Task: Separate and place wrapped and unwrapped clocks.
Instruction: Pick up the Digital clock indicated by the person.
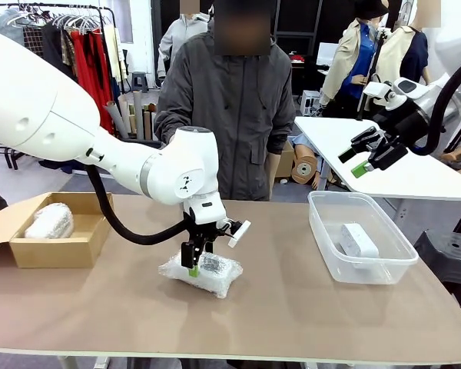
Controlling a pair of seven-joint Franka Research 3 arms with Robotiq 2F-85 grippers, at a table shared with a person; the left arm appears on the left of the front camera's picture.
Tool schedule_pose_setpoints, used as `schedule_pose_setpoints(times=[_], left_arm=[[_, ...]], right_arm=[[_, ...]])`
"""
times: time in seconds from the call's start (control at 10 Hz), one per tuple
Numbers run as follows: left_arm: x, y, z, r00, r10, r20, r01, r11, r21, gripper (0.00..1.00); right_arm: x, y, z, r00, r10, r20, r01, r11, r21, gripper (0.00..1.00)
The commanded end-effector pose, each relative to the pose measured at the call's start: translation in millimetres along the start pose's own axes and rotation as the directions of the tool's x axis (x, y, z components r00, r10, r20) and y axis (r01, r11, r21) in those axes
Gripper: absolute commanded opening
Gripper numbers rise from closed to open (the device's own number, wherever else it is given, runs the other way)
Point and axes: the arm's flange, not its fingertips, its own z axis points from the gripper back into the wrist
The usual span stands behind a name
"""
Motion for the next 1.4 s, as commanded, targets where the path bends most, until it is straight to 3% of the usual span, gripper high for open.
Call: schedule_pose_setpoints(times=[0.0, 0.5, 0.6, 1.0, 1.1, 1.3], left_arm=[[-4, -5, -8, 1.0, 0.029, -0.001, -0.029, 1.0, -0.004, 1.0], [-12, -2, -29, 0.999, 0.046, -0.007, -0.046, 0.999, 0.002, 1.0], [-11, -4, -27, 0.997, 0.042, -0.064, -0.041, 0.999, 0.02, 0.94], [-10, -10, -15, 0.997, 0.03, -0.069, -0.029, 1.0, 0.002, 0.15], [-9, -12, -7, 0.998, 0.028, -0.06, -0.027, 1.0, 0.015, 0.0], [-10, -17, 15, 0.998, 0.039, -0.052, -0.036, 0.998, 0.053, 0.0]], right_arm=[[2, 0, 1, 1.0, -0.015, 0.001, 0.015, 1.0, -0.002, 1.0], [2, 0, 1, 1.0, -0.015, 0.001, 0.015, 1.0, -0.002, 1.0], [2, 0, 1, 1.0, -0.015, 0.001, 0.015, 1.0, -0.002, 1.0], [2, 0, 1, 1.0, -0.015, 0.001, 0.015, 1.0, -0.002, 1.0], [2, 0, 1, 1.0, -0.015, 0.001, 0.015, 1.0, -0.002, 1.0], [2, 0, 1, 1.0, -0.015, 0.001, 0.015, 1.0, -0.002, 1.0]])
